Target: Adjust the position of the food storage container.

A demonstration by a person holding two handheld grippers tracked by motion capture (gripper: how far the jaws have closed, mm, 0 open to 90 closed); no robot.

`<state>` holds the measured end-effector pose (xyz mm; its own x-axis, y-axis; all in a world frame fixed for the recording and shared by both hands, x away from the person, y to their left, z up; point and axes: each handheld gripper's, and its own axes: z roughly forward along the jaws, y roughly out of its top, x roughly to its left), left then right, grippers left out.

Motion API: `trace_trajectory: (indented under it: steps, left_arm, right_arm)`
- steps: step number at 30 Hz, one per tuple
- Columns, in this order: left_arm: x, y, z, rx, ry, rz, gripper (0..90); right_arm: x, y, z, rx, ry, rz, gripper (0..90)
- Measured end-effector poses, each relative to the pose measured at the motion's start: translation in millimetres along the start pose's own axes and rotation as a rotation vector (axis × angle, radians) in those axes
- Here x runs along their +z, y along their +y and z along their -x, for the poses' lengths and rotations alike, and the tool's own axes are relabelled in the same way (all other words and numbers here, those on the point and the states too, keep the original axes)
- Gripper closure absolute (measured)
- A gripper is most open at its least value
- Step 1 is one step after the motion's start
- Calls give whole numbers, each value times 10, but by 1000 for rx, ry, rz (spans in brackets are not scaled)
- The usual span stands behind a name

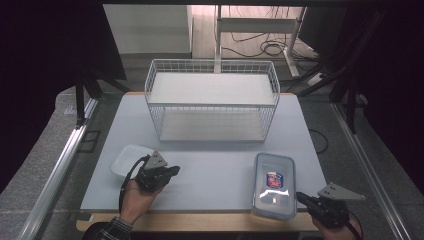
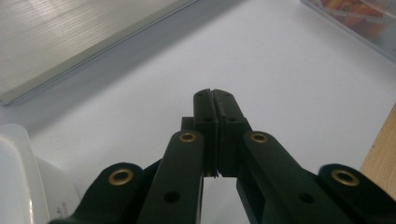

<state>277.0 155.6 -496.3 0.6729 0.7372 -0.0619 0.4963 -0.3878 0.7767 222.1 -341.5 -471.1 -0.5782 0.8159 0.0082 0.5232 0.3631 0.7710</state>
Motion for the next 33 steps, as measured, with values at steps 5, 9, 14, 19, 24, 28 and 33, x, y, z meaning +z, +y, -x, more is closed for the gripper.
trace_trajectory:
  steps: [5, 9, 14, 19, 24, 28, 33]
  left_arm:
    - [12, -20, -18, -9, 0, -3, 892]
    - [-4, -24, -29, -24, -7, 12, 878]
    - [-5, -43, -35, -44, -20, 9, 868]
    - [-5, -42, -45, -54, -16, 11, 866]
    - [-9, -50, -70, -67, -16, 15, 866]
    - [-6, -54, -79, -76, -23, 15, 866]
    - [-6, -56, -74, -73, -21, 11, 866]
  right_arm:
    - [34, 15, -27, 1, 29, 2, 898]
    - [77, 48, -98, -11, 67, -5, 897]
    - [157, 94, -200, -13, 138, -7, 897]
    - [296, 185, -329, -32, 205, -8, 897]
    - [462, 306, -480, -59, 234, -13, 897]
    - [606, 431, -607, -84, 257, -18, 897]
    - [850, 613, -813, -146, 301, -46, 896]
